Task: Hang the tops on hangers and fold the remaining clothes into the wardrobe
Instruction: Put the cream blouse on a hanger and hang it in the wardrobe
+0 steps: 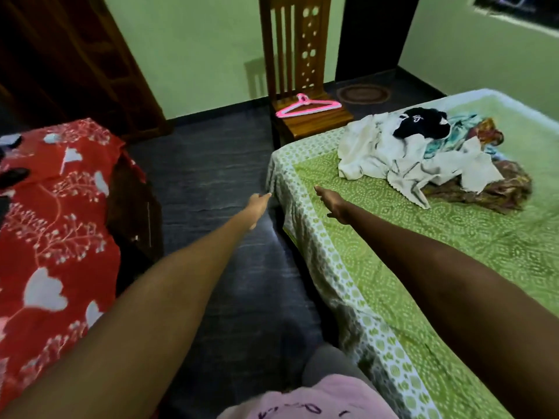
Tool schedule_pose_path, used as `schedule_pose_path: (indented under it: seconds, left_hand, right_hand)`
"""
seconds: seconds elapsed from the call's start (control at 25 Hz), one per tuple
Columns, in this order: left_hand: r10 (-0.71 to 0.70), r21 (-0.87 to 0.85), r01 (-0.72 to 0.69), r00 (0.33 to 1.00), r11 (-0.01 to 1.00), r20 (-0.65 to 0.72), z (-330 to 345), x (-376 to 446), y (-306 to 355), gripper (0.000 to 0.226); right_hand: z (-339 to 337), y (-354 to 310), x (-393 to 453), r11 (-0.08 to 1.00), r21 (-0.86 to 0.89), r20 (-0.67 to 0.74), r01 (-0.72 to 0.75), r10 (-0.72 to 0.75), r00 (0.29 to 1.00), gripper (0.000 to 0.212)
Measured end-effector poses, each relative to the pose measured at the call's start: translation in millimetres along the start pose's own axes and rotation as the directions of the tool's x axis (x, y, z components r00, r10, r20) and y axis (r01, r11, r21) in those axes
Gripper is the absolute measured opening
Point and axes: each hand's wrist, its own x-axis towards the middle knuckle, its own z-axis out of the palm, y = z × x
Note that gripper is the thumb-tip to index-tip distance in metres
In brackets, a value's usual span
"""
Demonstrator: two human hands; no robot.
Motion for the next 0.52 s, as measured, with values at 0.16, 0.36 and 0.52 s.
schedule_pose_path:
  seconds: [0.16,0.36,0.52]
  left_hand:
    - [0.027,0.011,-0.028,0.998,1.000,0.057,8,89,56,0.045]
    - [0.019,0.029,-0.023,0.991,0.999,0.131,26,199,129,0.041]
    - [0.014,0.078,-0.028,0.983,0.997,0.181,40,277,180,0.036]
  right_hand:
    - [-39,-34,88,1.000,0.024,-0.059,-0.016,0.018,0.998,0.058]
    - [-84,-82,200,0.994,0.090,-0.092,-0.066,0.075,0.993,0.059]
    - [-109,-111,264,0.987,0.130,-0.131,-0.089,0.106,0.986,0.059]
